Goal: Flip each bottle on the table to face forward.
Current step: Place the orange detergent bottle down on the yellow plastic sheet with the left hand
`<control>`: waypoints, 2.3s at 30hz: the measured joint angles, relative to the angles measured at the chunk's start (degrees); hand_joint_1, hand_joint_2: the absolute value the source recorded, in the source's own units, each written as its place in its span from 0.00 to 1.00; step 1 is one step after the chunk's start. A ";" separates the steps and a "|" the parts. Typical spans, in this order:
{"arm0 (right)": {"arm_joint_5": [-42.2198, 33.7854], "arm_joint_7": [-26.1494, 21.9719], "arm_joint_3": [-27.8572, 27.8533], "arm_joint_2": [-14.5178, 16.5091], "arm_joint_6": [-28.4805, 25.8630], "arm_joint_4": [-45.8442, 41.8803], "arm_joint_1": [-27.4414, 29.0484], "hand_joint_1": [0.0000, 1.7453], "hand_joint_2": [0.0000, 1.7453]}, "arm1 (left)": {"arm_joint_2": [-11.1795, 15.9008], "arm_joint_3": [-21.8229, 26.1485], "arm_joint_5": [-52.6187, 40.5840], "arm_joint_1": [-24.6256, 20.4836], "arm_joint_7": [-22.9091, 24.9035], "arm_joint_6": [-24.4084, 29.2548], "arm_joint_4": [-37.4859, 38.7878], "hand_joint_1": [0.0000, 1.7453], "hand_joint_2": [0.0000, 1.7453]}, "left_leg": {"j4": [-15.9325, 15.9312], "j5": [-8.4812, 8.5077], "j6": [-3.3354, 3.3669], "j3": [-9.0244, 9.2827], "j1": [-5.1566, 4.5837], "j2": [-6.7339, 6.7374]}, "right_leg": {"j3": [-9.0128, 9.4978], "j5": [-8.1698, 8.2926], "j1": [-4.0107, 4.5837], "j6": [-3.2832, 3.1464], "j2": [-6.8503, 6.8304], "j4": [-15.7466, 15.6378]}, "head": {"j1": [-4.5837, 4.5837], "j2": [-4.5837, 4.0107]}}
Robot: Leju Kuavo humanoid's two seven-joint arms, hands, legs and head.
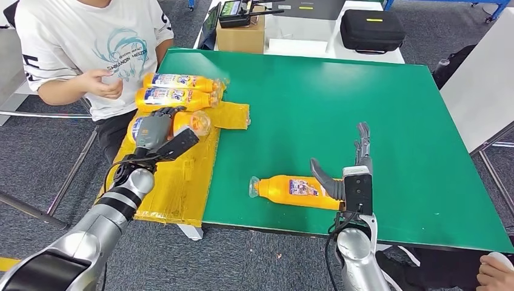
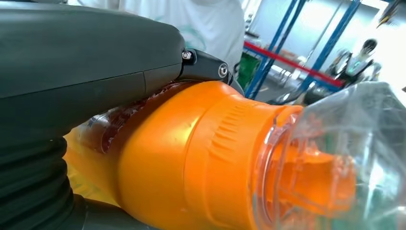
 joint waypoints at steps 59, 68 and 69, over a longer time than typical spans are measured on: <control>13.11 13.34 2.93 -6.51 15.21 7.42 -2.74 0.00 1.00 | -0.53 13.19 48.53 18.50 -7.73 -46.62 -15.99 0.00 1.00 | -0.01 -0.02 -0.01 -0.01 -0.02 -0.06 | 0.01 -0.01 -0.02 0.00 -0.04 -0.03 | -0.01 0.00; 20.27 16.58 6.22 -9.57 19.03 16.39 -5.99 0.00 1.00 | -3.89 12.25 55.04 19.41 -4.79 -47.69 -18.55 0.00 1.00 | 0.00 0.00 0.00 -0.01 -0.02 -0.07 | 0.03 0.00 -0.02 0.01 -0.05 -0.02 | -0.01 -0.01; 20.82 16.80 6.47 -9.88 19.33 17.08 -6.33 0.00 1.00 | -3.98 12.01 55.37 19.42 -4.74 -47.80 -18.87 0.00 1.00 | 0.00 -0.01 0.00 -0.01 -0.02 -0.07 | 0.03 0.00 -0.02 0.01 -0.05 -0.02 | -0.01 -0.01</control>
